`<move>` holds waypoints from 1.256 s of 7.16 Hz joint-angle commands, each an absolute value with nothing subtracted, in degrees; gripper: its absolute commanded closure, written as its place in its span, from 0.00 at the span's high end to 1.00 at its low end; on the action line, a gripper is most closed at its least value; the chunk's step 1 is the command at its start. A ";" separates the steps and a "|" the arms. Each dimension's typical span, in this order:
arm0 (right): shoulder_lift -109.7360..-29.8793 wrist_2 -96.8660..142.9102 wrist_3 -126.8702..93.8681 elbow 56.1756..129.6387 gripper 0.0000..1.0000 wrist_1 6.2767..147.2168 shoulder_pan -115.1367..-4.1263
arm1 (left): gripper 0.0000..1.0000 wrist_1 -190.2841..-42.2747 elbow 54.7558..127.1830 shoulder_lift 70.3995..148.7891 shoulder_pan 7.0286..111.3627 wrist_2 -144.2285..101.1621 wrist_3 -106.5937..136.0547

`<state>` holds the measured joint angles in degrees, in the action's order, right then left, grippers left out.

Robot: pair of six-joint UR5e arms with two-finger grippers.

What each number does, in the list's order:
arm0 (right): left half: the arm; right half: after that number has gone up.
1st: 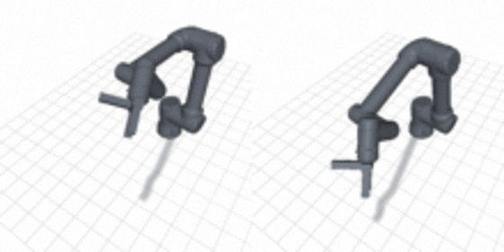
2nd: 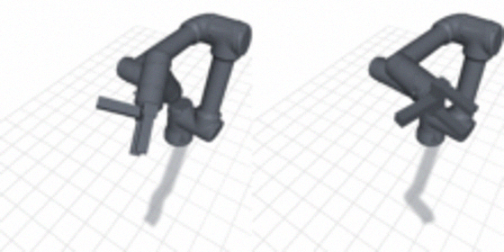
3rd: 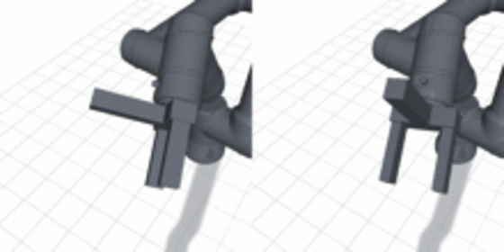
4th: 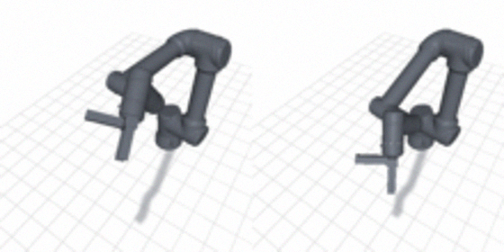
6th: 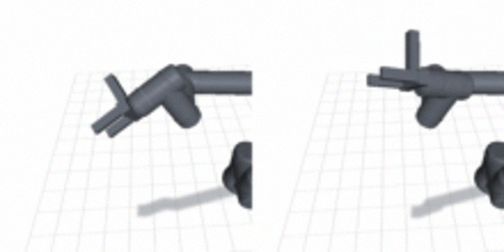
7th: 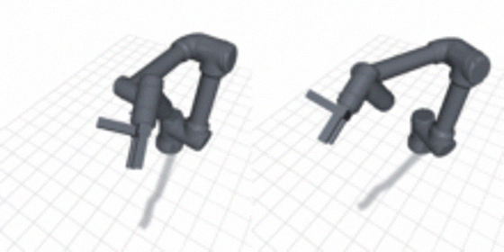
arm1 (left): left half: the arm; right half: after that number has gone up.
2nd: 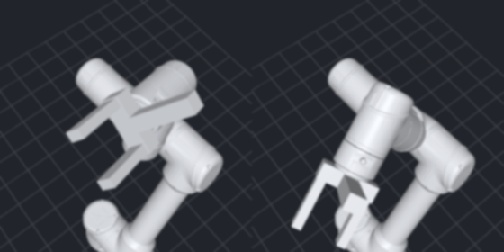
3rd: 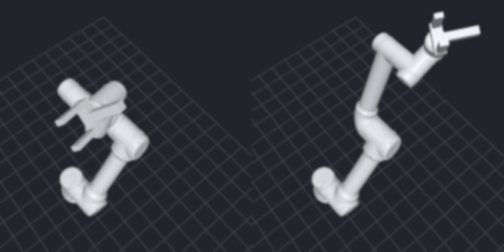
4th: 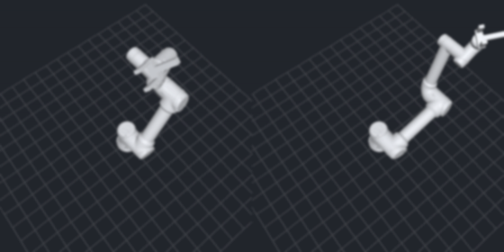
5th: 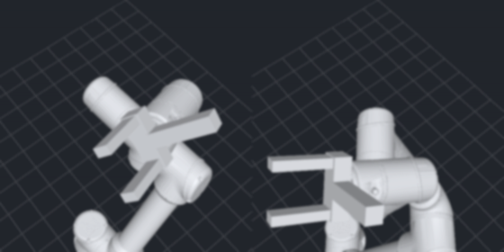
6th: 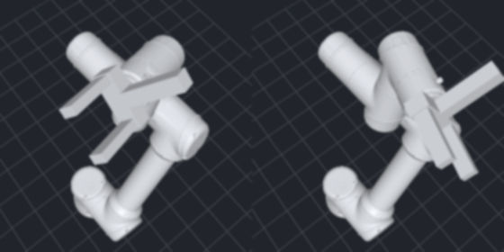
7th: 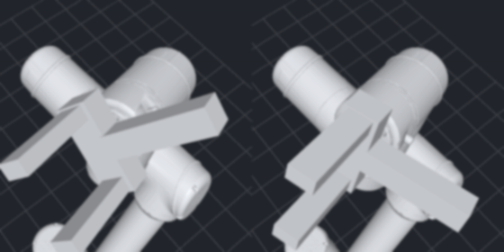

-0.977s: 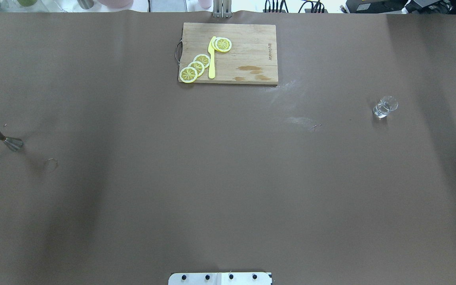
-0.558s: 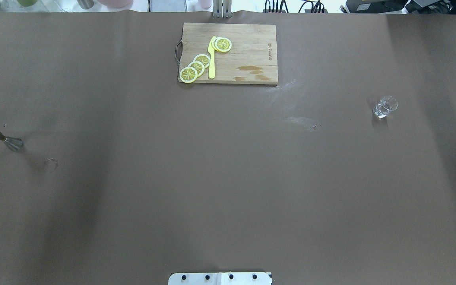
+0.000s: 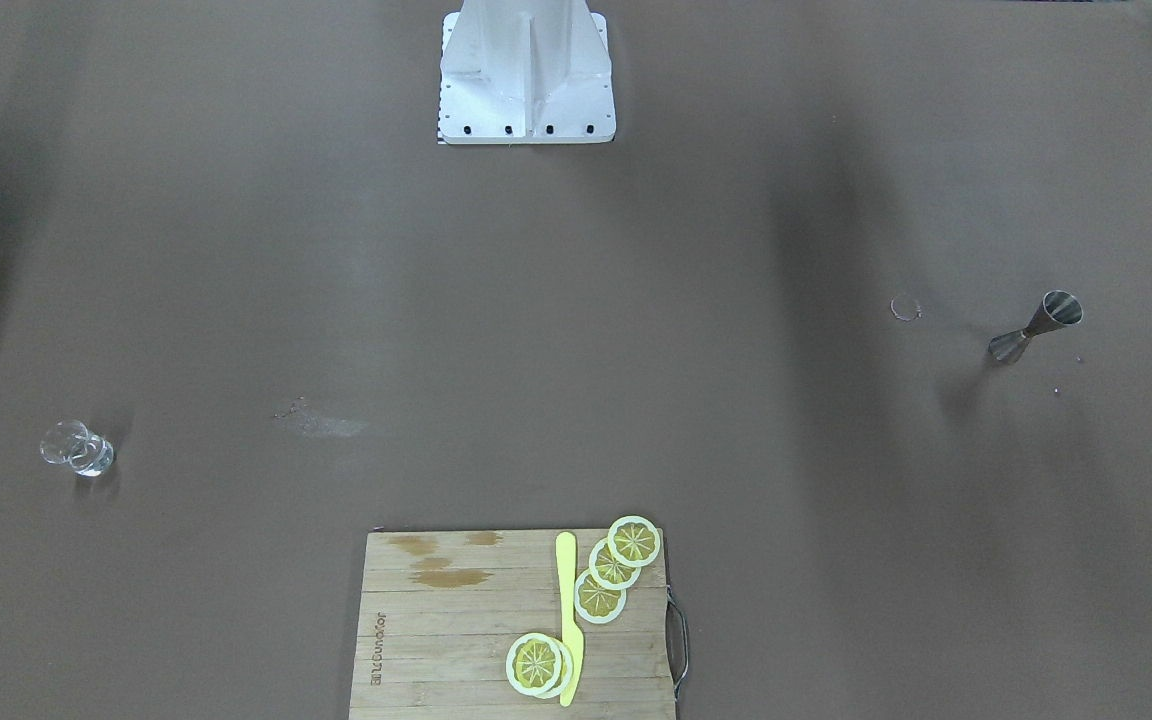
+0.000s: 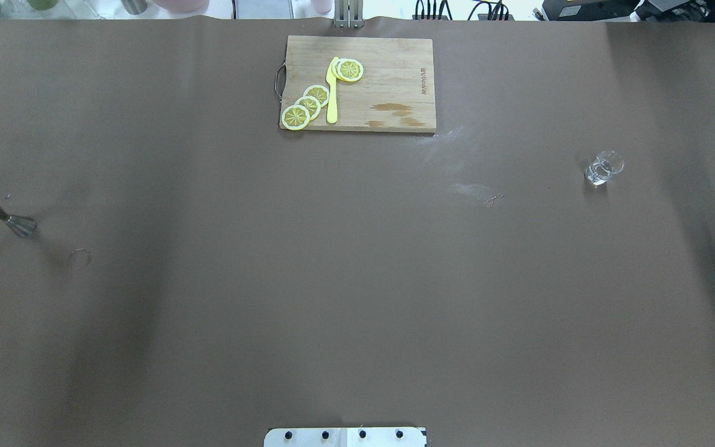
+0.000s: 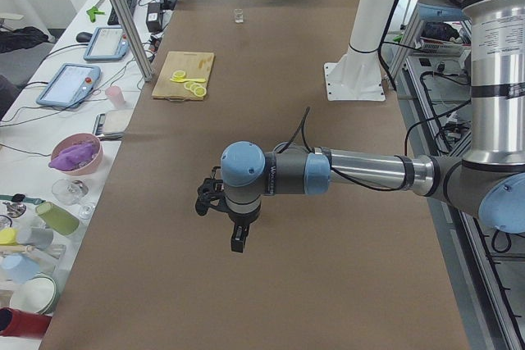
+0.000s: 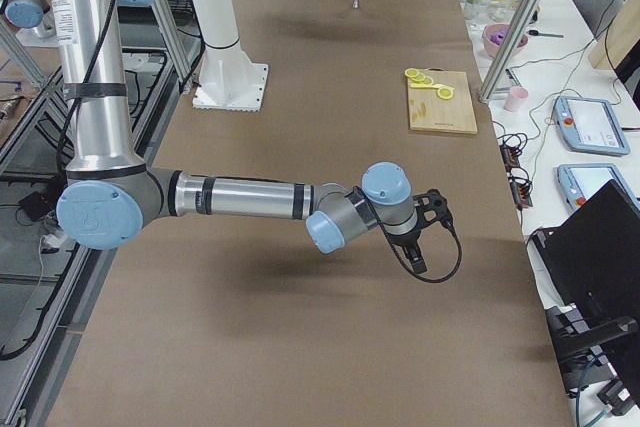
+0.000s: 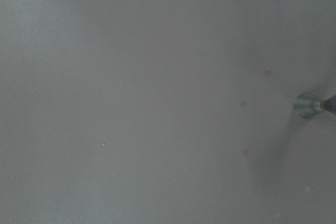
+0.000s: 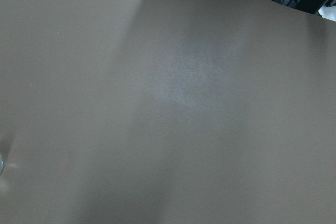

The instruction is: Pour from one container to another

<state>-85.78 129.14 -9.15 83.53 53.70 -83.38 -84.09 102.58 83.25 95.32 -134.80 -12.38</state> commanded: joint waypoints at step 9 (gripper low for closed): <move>-83.76 136.30 -0.98 77.89 1.00 31.75 -68.91 | 0.98 -122.34 104.41 80.68 91.34 -133.17 29.68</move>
<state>-83.84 133.67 -2.26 80.24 33.72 -69.30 -119.02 103.81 80.95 93.59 -134.70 24.70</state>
